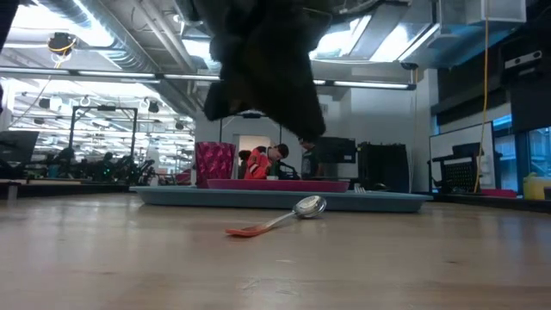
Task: Pick and place plate/cup/fork/spoon on tray
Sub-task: Put the orange spoon on the blue serving tray to the right of the pink plate
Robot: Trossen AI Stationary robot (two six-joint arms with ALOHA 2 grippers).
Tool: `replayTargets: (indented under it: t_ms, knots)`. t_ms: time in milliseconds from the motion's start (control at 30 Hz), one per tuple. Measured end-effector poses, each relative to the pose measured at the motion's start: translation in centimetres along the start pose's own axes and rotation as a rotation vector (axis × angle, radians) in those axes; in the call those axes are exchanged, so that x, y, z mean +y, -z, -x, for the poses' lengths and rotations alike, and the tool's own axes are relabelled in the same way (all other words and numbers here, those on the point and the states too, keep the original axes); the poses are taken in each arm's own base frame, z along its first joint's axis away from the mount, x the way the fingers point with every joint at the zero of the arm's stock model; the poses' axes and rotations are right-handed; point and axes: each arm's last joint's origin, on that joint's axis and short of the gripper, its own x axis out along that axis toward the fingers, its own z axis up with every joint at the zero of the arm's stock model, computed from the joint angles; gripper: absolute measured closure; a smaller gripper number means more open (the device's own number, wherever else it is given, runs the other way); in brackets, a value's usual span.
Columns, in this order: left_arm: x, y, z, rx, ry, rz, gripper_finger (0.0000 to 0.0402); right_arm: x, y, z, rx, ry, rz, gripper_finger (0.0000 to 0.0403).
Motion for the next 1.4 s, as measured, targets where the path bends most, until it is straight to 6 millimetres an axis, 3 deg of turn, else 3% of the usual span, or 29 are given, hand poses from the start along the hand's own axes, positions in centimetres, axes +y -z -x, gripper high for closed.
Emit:
replayTargets:
  t_ms: [200, 400, 700, 1400]
  knots:
    - [0.5, -0.7, -0.5, -0.032, -0.007, -0.007, 0.0349, 0.0, 0.1, 0.0, 0.009, -0.003, 0.006, 0.0384]
    - [1.6, -1.1, -0.6, -0.099, -0.124, 0.141, 0.0343, 0.0, 0.1, 0.0, 0.011, -0.003, 0.007, 0.0384]
    - [2.9, 0.4, -3.9, 0.024, -0.167, 0.194, 0.0346, 0.0, 0.3, 0.0, 0.023, -0.006, 0.01, 0.0384]
    - [5.0, -0.7, -3.7, 0.056, -0.258, 0.215, 0.0346, 0.0, 0.3, 0.0, 0.023, -0.005, -0.007, 0.0384]
